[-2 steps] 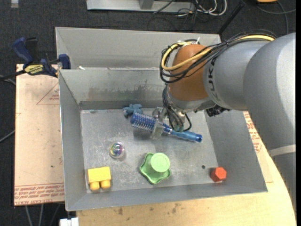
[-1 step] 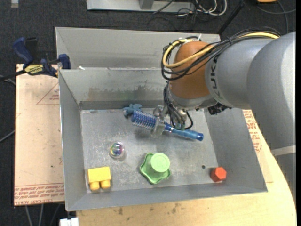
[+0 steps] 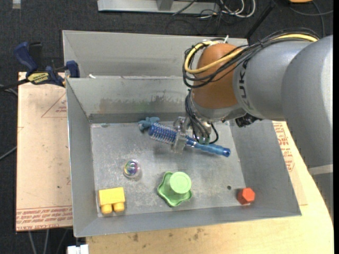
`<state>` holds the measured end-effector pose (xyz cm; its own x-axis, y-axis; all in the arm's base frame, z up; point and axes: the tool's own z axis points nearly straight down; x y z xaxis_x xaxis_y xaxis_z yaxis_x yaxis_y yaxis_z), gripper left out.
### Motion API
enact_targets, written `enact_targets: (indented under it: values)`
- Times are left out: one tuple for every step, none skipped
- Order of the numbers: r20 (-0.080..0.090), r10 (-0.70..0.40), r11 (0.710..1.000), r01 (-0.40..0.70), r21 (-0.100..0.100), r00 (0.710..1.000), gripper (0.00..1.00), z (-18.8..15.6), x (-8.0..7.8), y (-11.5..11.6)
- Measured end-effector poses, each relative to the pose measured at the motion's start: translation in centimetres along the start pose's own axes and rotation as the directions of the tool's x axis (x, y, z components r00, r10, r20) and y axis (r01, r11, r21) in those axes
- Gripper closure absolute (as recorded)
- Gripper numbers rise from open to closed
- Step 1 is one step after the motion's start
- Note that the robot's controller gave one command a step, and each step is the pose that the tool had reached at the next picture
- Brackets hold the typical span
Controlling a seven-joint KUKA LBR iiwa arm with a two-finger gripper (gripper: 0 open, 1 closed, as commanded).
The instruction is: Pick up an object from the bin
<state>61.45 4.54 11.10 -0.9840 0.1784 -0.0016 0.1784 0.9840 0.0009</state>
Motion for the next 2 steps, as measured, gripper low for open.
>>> enact_targets:
  values:
    - [-0.001,-0.001,1.0,0.001,0.0,1.0,1.0,-0.5,0.0,0.0]
    - [0.003,-0.003,1.0,0.003,-0.001,1.0,1.0,-3.8,-0.1,0.0]
